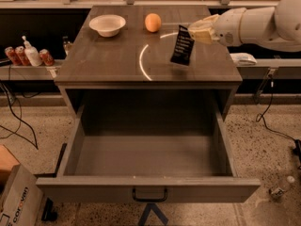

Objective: Pick rxbar chocolate from top drawer and place on counter

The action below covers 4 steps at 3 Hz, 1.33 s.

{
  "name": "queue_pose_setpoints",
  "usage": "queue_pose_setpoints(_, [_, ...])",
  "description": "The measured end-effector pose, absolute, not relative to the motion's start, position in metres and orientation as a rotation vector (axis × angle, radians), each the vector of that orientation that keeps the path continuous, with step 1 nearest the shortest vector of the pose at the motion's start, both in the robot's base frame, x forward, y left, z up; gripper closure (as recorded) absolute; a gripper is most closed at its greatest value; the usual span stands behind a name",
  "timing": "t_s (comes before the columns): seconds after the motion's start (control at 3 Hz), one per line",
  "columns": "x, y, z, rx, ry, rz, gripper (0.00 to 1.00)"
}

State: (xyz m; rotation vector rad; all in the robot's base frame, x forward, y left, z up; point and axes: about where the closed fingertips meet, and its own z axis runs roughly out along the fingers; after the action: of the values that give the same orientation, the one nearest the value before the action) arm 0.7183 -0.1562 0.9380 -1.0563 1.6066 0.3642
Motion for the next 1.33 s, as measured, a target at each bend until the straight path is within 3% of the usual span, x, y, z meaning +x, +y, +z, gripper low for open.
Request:
queue_pose_setpoints(0.33, [0.761, -0.146, 0.913, -1.029, 1.659, 0.353, 0.94])
queue_pose_setpoints(1.33, [0.764, -0.132, 0.905, -1.044, 1.659, 0.377, 0.26])
